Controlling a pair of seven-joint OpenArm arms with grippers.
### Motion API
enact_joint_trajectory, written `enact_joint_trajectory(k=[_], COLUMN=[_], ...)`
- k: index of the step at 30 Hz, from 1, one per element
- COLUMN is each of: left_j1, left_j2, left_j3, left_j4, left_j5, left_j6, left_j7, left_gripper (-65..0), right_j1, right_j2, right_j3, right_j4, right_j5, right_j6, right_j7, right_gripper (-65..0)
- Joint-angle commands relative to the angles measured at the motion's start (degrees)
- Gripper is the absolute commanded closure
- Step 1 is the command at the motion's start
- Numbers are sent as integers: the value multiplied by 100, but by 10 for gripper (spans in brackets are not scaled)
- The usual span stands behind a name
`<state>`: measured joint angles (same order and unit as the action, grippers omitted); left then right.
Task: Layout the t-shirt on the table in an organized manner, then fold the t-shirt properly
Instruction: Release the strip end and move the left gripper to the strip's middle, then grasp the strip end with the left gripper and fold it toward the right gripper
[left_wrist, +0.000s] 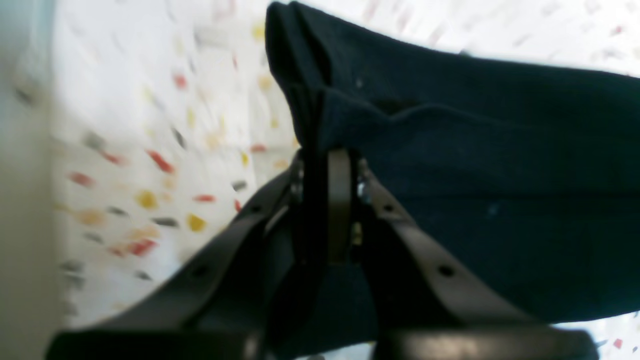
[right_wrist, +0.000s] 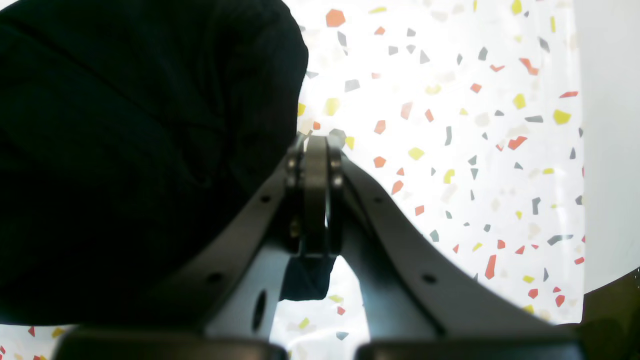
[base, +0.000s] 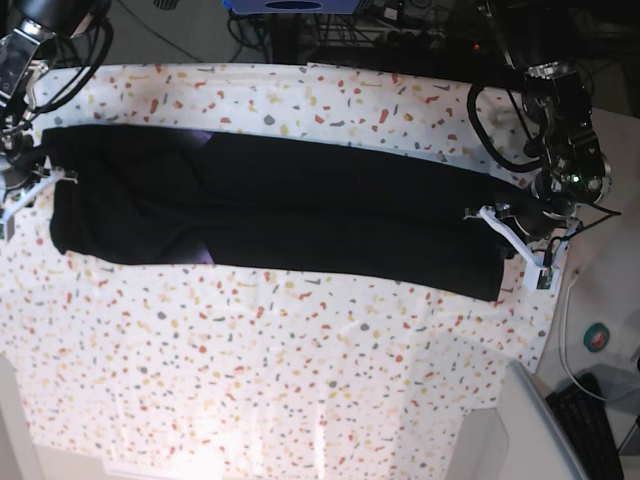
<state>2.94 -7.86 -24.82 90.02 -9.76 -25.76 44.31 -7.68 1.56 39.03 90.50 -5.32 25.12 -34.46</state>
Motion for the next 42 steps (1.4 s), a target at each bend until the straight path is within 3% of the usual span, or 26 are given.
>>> enact_joint_trajectory(k=[1, 4, 10, 14, 18, 24, 30, 42], left_j1=[44, 264, 414, 423, 379, 71, -43, -325], left_j2=[17, 271, 597, 843, 852, 975, 1071, 1397], left_j3=[-10, 60, 992, 1765, 2855, 3787, 4130, 4201], left_j4=[339, 972, 1394, 1341, 1271, 620, 145, -382], left_j5=[-66, -57, -57, -57, -66, -119, -119, -119], left_j6=[-22, -22, -13, 453, 963, 1446, 1508, 1508], left_j7=[-119, 188, 672, 681, 654, 637, 188, 153], left_gripper=[0, 0, 0, 0, 0, 0, 0, 0], right_j1=[52, 52, 52, 61, 78, 78, 78, 87], right_j2=[68, 68, 68, 68, 85, 94, 94, 103], right_j3=[14, 14, 14, 58, 67, 67, 67, 67], right_j4=[106, 106, 115, 115, 115, 115, 115, 106], right_j5=[36, 36, 36, 36, 36, 36, 36, 36], right_j6=[6, 6, 6, 6, 6, 6, 6, 6], right_j7=[109, 109, 101, 101, 101, 101, 101, 109], right_gripper=[0, 0, 0, 0, 0, 0, 0, 0])
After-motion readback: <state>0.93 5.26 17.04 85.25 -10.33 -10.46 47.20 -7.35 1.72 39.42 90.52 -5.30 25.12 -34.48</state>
